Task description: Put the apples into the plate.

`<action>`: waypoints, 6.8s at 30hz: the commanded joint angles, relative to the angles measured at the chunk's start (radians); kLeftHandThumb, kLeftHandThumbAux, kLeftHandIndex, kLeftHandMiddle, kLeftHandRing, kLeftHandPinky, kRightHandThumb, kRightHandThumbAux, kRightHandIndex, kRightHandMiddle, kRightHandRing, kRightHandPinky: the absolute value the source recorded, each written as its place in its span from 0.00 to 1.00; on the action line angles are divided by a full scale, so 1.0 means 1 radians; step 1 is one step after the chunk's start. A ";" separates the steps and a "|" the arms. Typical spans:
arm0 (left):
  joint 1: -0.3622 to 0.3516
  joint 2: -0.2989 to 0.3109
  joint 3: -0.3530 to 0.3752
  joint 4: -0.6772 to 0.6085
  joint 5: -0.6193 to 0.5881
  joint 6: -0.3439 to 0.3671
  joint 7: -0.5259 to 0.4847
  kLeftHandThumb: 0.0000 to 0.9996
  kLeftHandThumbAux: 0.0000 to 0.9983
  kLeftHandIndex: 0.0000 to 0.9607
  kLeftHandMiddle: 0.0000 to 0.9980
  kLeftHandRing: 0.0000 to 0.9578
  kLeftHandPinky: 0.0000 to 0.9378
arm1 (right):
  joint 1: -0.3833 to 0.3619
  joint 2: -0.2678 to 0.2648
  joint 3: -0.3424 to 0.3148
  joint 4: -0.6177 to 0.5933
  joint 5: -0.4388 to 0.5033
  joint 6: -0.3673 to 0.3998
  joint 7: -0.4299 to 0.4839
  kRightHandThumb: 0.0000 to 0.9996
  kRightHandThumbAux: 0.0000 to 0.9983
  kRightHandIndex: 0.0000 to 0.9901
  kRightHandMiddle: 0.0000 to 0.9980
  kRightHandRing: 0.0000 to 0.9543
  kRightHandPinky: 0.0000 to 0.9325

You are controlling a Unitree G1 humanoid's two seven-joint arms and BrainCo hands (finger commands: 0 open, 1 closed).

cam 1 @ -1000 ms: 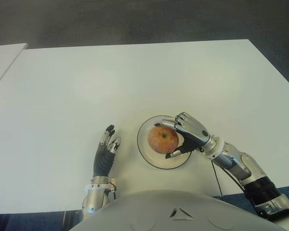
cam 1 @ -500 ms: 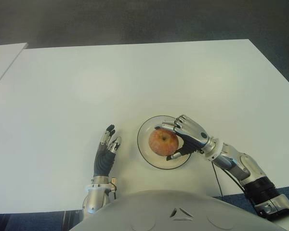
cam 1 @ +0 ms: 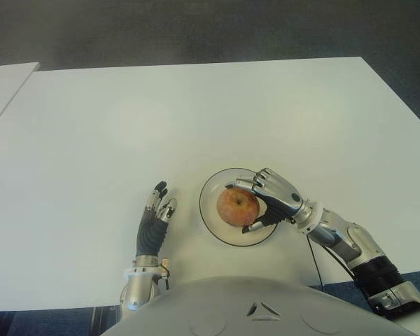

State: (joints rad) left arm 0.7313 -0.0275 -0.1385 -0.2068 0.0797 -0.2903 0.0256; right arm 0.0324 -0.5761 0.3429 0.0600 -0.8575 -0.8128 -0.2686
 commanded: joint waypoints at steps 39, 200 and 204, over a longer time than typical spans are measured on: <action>0.030 -0.007 -0.017 0.004 0.016 0.012 0.016 0.03 0.43 0.01 0.04 0.05 0.09 | -0.125 0.030 0.189 0.224 -0.240 0.132 -0.222 0.75 0.67 0.84 0.88 0.93 0.94; -0.023 0.029 0.062 0.082 -0.017 -0.017 0.017 0.03 0.47 0.03 0.06 0.07 0.09 | 0.340 0.452 -0.395 0.143 1.078 0.397 0.570 0.22 0.57 0.08 0.09 0.06 0.07; -0.022 0.028 0.059 0.080 -0.020 -0.016 0.015 0.03 0.47 0.03 0.06 0.07 0.09 | 0.340 0.451 -0.397 0.145 1.076 0.389 0.573 0.22 0.56 0.07 0.10 0.06 0.07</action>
State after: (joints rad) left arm 0.6933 -0.0064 -0.0816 -0.1403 0.0591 -0.3289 0.0491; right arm 0.3489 -0.1395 -0.0599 0.1591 0.2330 -0.4489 0.3016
